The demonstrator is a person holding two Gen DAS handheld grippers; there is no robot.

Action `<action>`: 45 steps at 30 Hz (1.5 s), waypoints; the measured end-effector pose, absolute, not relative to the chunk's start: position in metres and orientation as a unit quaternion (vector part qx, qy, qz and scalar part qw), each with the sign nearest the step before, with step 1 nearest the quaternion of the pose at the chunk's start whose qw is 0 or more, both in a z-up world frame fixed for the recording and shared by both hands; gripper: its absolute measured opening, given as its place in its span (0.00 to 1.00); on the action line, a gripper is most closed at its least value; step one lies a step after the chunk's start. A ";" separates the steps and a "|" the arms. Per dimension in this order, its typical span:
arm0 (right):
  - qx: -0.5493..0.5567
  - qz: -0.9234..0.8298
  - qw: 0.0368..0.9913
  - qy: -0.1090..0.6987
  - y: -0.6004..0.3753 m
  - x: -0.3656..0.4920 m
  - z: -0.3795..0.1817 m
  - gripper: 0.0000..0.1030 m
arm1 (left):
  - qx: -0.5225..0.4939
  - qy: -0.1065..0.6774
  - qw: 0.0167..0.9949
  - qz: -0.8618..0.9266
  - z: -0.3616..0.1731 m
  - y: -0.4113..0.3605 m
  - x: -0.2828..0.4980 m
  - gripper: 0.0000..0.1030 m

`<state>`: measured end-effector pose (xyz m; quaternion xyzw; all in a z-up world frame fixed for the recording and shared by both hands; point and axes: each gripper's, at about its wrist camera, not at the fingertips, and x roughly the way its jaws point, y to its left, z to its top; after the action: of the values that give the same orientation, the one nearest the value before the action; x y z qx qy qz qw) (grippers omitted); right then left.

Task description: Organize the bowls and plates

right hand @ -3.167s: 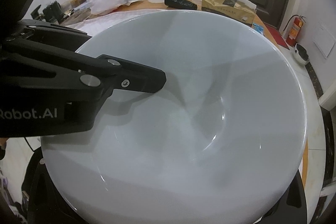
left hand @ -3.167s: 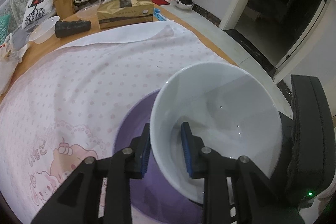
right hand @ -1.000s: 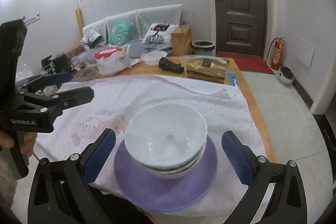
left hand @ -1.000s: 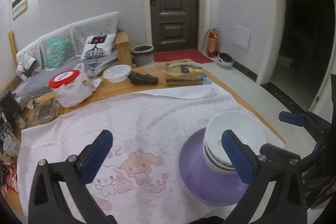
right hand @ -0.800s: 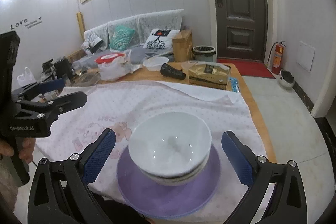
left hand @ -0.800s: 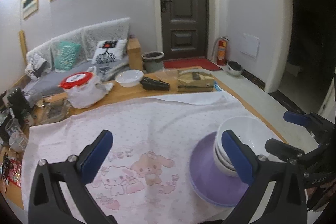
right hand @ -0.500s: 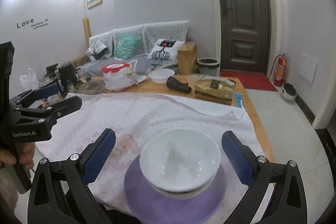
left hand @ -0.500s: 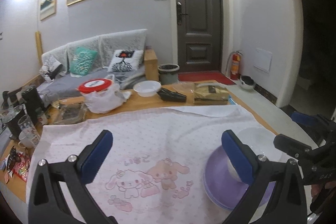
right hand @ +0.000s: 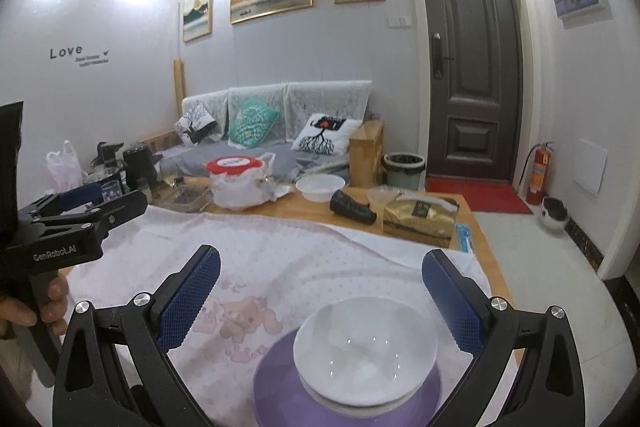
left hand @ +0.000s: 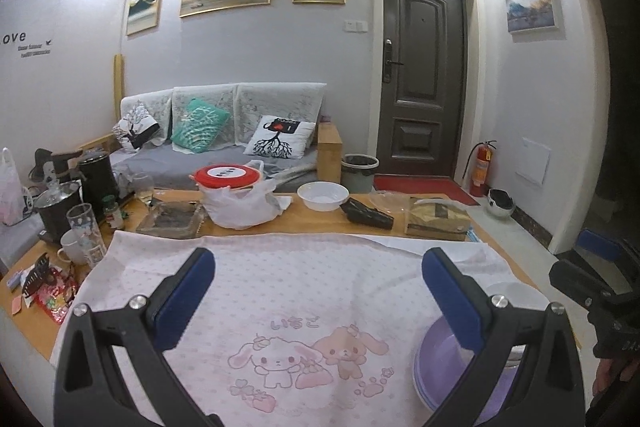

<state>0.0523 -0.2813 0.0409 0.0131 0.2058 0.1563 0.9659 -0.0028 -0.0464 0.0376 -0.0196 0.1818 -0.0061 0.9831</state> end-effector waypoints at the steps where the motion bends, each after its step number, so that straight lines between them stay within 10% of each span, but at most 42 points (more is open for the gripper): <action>1: 0.013 0.157 0.966 0.204 -0.280 0.053 0.042 0.97 | -0.020 0.181 0.983 -0.004 0.037 -0.046 -0.003 1.00; 45: 0.021 0.147 0.966 0.211 -0.290 0.048 0.037 0.97 | 0.000 0.199 0.980 -0.023 0.026 -0.064 -0.008 1.00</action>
<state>0.0481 -0.2901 0.0372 0.0213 0.2112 0.1467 0.9661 -0.0075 -0.0636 0.0256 -0.0002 0.1989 -0.0228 0.9798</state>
